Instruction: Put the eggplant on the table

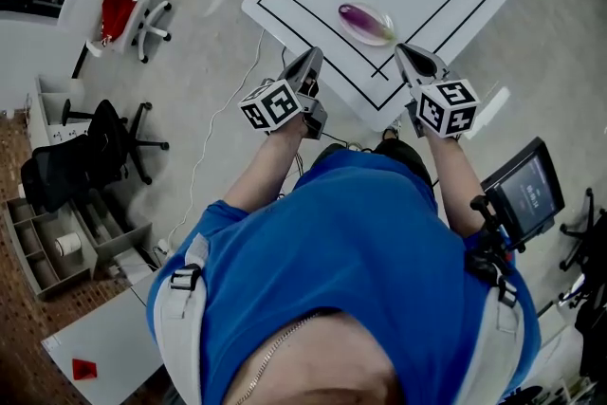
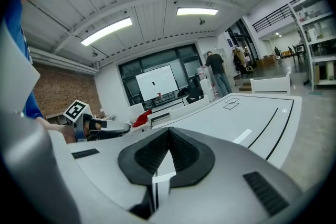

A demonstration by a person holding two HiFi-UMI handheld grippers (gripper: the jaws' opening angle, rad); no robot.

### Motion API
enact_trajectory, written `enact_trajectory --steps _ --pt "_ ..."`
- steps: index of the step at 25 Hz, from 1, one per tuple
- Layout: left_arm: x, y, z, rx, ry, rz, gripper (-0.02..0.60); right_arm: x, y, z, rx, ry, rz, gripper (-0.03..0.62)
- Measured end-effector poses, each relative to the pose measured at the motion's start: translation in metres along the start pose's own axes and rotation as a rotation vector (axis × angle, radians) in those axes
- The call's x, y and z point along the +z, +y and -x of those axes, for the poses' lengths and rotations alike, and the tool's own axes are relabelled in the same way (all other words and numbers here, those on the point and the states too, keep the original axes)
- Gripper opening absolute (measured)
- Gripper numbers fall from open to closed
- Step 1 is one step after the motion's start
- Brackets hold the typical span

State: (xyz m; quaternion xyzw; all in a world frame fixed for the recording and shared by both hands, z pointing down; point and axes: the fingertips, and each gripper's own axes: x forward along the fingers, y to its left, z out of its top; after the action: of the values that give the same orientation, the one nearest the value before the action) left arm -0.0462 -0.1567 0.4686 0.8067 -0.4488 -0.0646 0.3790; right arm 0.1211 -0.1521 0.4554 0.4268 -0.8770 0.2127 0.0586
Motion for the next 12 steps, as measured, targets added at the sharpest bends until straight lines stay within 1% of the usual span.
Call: enact_trajectory --steps 5,9,12 --pt "0.002 0.0 -0.002 -0.004 -0.008 -0.032 0.008 0.0 -0.003 0.005 -0.011 -0.024 -0.004 0.002" --pt "-0.003 -0.018 0.047 -0.026 -0.01 -0.047 0.008 -0.003 0.043 0.04 -0.031 -0.042 0.008 0.002" --pt "-0.002 -0.024 0.056 -0.033 -0.011 -0.051 0.008 0.001 0.052 0.047 -0.037 -0.052 0.014 0.002"
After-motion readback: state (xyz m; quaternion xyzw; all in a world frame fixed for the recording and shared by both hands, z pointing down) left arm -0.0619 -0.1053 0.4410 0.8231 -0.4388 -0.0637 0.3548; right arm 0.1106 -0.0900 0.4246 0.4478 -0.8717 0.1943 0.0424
